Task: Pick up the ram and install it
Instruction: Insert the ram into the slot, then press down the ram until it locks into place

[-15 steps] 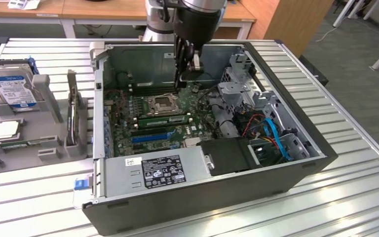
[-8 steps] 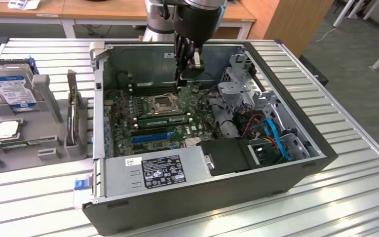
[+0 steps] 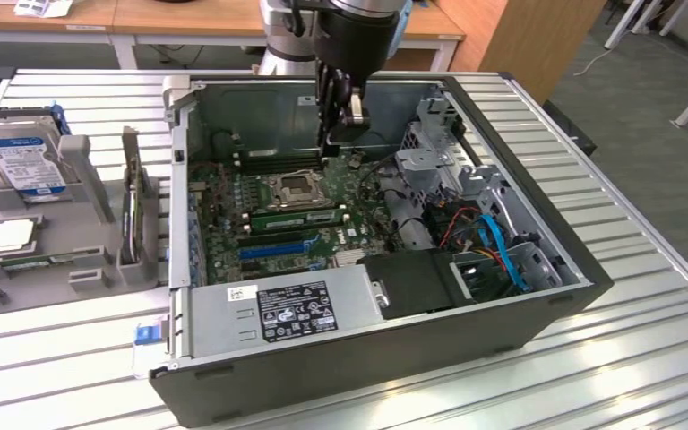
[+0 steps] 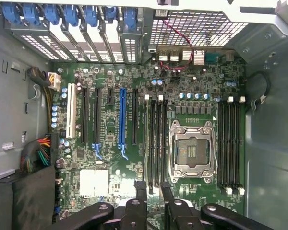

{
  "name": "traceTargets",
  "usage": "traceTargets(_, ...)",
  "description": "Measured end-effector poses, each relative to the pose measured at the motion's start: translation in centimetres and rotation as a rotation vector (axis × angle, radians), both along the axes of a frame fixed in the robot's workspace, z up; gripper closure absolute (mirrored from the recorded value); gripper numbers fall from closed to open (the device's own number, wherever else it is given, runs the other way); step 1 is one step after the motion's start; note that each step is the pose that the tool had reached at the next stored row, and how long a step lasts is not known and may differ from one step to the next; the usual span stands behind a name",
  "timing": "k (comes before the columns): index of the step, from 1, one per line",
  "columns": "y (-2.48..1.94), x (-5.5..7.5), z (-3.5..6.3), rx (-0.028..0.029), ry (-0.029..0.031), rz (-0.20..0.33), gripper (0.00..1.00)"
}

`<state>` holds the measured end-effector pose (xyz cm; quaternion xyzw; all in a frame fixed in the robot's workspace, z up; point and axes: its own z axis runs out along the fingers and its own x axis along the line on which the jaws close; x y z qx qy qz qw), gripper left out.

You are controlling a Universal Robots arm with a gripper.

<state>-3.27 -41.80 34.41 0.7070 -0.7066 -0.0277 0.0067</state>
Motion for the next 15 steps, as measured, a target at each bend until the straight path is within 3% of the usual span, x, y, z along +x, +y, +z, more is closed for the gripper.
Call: traceTargets(15,0.00,-0.01,0.01,-0.0001,0.0001,0.000,0.75)
